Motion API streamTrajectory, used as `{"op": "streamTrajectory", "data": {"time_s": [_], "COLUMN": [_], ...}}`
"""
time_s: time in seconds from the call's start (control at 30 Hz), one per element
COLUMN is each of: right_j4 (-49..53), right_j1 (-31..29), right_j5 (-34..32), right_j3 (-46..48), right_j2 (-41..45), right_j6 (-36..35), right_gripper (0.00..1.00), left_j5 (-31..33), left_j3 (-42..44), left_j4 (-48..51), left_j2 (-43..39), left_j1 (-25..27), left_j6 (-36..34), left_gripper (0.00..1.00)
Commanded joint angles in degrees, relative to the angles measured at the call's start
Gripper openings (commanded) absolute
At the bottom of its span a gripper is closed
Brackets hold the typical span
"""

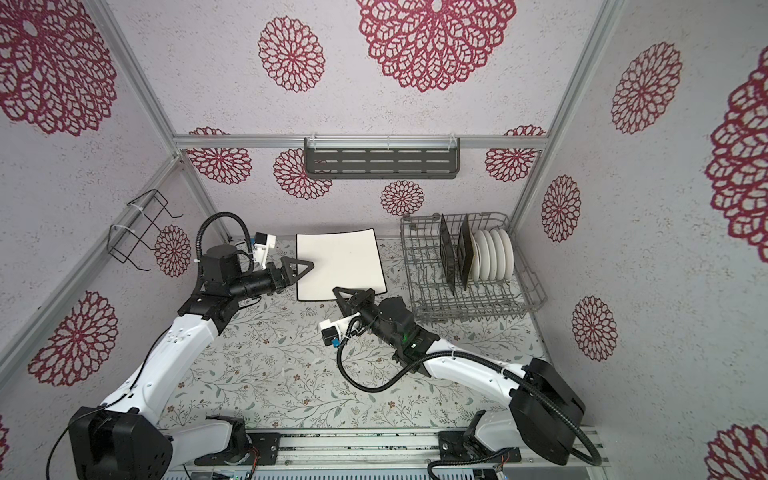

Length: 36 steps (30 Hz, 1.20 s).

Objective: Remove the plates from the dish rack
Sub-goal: 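Grasp the plate edge with the left gripper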

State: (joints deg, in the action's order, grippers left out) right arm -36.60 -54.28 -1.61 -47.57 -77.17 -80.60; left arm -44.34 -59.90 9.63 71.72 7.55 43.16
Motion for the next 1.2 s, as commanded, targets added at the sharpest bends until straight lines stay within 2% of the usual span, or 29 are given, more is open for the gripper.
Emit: {"op": "streamTrajectory", "data": {"time_s": [0.0, 0.17, 0.5, 0.73, 0.97, 1.03, 1.17], "right_j4": [-14.6, -14.9, -15.9, -17.3, -18.3, -18.5, -18.5], "right_j1": [-0.8, -1.4, -1.4, -1.4, -1.2, -1.1, -1.0], "right_j5": [-1.2, -1.2, -1.6, -1.7, -2.4, -2.4, -2.4], "right_j3": [-4.6, -4.9, -4.9, -4.3, -3.9, -3.8, -4.0], "right_j2": [2.1, 1.5, 0.5, -0.3, -1.2, -1.3, -1.5], "right_j6": [-4.2, -4.2, -4.0, -3.7, -3.0, -2.6, -2.4], "right_gripper": [0.00, 0.00, 0.00, 0.00, 0.00, 0.00, 0.00], "left_j5": [-0.7, -1.1, -2.7, -3.6, -4.5, -4.9, -5.2], "left_j3": [0.6, 1.4, 0.9, 1.1, 1.3, 1.4, 1.5], "left_j4": [-2.5, -4.9, -5.7, -6.7, -8.8, -9.2, -9.3], "left_j2": [0.8, 1.6, 5.0, 5.4, 5.6, 5.8, 6.0], "left_j1": [-0.3, -0.2, 0.0, 0.3, 0.7, 0.8, 0.9], "left_j6": [1.1, 2.9, 4.0, 4.6, 5.7, 5.9, 5.9], "left_gripper": [0.97, 0.94, 0.74, 0.50, 0.38, 0.28, 0.17]}}
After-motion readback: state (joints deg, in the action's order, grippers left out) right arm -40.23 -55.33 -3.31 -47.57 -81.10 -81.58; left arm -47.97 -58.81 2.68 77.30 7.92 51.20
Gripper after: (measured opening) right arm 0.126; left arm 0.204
